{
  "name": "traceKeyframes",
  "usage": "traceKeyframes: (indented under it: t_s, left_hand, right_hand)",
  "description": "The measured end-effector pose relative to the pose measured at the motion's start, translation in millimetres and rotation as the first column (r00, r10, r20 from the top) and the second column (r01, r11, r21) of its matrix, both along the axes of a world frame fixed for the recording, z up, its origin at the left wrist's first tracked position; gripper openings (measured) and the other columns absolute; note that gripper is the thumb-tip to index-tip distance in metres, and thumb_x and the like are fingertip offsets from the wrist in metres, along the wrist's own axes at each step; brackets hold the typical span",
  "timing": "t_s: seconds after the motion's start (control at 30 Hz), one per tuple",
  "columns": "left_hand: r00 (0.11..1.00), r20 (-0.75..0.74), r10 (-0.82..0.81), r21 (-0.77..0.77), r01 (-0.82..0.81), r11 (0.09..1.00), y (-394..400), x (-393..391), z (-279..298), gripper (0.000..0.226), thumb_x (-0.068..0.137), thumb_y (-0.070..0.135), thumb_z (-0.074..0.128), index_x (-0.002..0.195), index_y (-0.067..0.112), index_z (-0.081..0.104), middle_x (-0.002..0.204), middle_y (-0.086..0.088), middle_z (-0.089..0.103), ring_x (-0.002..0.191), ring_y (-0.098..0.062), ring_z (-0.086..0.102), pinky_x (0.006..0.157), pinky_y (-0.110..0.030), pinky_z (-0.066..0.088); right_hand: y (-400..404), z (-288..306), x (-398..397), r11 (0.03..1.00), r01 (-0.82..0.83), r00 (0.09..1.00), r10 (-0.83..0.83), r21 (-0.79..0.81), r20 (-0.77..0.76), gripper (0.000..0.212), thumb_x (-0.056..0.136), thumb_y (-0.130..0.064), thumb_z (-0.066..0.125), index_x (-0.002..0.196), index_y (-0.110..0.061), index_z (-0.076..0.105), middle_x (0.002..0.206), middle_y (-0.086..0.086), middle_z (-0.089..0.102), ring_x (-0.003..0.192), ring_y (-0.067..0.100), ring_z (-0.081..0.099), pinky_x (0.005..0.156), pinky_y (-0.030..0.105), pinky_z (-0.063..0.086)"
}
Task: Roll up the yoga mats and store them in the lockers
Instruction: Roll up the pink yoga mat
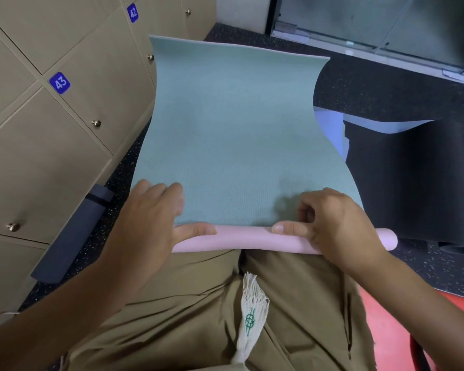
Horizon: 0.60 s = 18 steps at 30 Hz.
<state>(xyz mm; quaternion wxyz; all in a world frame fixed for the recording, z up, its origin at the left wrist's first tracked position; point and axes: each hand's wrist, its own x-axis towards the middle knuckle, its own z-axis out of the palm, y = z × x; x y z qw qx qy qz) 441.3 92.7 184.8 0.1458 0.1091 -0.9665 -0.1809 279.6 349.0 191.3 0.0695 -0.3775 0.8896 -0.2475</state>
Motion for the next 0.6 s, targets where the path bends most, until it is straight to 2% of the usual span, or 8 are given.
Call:
traceKeyframes:
  t_s: [0.03, 0.1, 0.17, 0.3, 0.4, 0.5, 0.6]
  left_hand:
    - [1.0, -0.006, -0.02, 0.085, 0.02, 0.996, -1, -1, -1, 0.061, 0.074, 0.079, 0.056, 0.07, 0.019, 0.045, 0.063, 0.014, 0.035, 0.064, -0.008, 0.035, 0.064, -0.017, 0.031]
    - [0.996, 0.0, -0.084, 0.213, 0.082, 0.974, -2, -1, -1, 0.048, 0.077, 0.07, 0.063, 0.072, 0.024, 0.049, 0.067, 0.009, 0.041, 0.067, -0.009, 0.043, 0.061, -0.015, 0.033]
    - [0.986, -0.01, -0.164, 0.25, 0.161, 0.955, -3, 0, 0, 0.04, 0.082, 0.063, 0.063, 0.072, 0.026, 0.054, 0.069, 0.011, 0.047, 0.068, -0.009, 0.049, 0.058, -0.015, 0.033]
    - [0.969, -0.058, -0.239, 0.192, 0.246, 0.95, -4, 0, 0, 0.043, 0.092, 0.063, 0.055, 0.073, 0.025, 0.058, 0.071, 0.022, 0.045, 0.068, -0.002, 0.048, 0.062, -0.01, 0.033]
    - [0.94, -0.089, -0.33, 0.08, 0.337, 0.938, -7, 5, -4, 0.05, 0.094, 0.064, 0.055, 0.08, 0.017, 0.063, 0.079, 0.017, 0.049, 0.071, -0.004, 0.047, 0.066, -0.013, 0.036]
    - [0.909, -0.054, -0.414, -0.03, 0.413, 0.91, -7, 9, -1, 0.058, 0.083, 0.071, 0.063, 0.088, 0.013, 0.061, 0.086, 0.009, 0.052, 0.073, -0.009, 0.046, 0.066, -0.019, 0.035]
    - [0.899, -0.017, -0.438, -0.113, 0.434, 0.894, -5, 10, 3, 0.058, 0.082, 0.07, 0.062, 0.09, 0.013, 0.059, 0.088, 0.007, 0.05, 0.072, -0.014, 0.045, 0.065, -0.022, 0.031]
  right_hand:
    - [1, 1, -2, 0.999, -0.011, 0.996, 0.014, -0.039, 0.093, 0.061, 0.063, -0.079, 0.062, 0.062, -0.019, 0.051, 0.054, -0.006, 0.046, 0.056, 0.014, 0.044, 0.051, 0.023, 0.029]
    - [5, 2, -4, 0.985, -0.008, 0.964, 0.054, -0.175, 0.262, 0.051, 0.067, -0.066, 0.075, 0.063, -0.02, 0.053, 0.057, -0.007, 0.049, 0.055, 0.01, 0.042, 0.052, 0.023, 0.03]
    - [9, 1, -2, 0.968, 0.0, 0.958, 0.072, -0.25, 0.277, 0.046, 0.071, -0.057, 0.08, 0.062, -0.02, 0.054, 0.057, -0.005, 0.052, 0.052, 0.008, 0.041, 0.051, 0.021, 0.032]
    - [14, -10, 1, 0.96, -0.092, 0.993, 0.107, -0.265, 0.043, 0.044, 0.086, -0.056, 0.071, 0.065, -0.022, 0.055, 0.061, -0.007, 0.052, 0.057, 0.011, 0.046, 0.055, 0.017, 0.034]
    - [20, -12, 0, 0.942, -0.206, 0.975, 0.176, -0.263, -0.132, 0.048, 0.092, -0.058, 0.064, 0.068, -0.018, 0.057, 0.064, -0.012, 0.047, 0.06, 0.006, 0.04, 0.064, 0.017, 0.032]
    - [25, -11, 1, 0.929, -0.321, 0.915, 0.253, -0.185, -0.316, 0.056, 0.084, -0.069, 0.069, 0.073, -0.014, 0.061, 0.07, -0.008, 0.048, 0.063, 0.012, 0.041, 0.066, 0.028, 0.036]
    - [29, -12, 3, 0.92, -0.374, 0.842, 0.286, -0.114, -0.457, 0.063, 0.078, -0.071, 0.075, 0.077, -0.009, 0.065, 0.073, -0.003, 0.051, 0.067, 0.018, 0.046, 0.067, 0.034, 0.04]
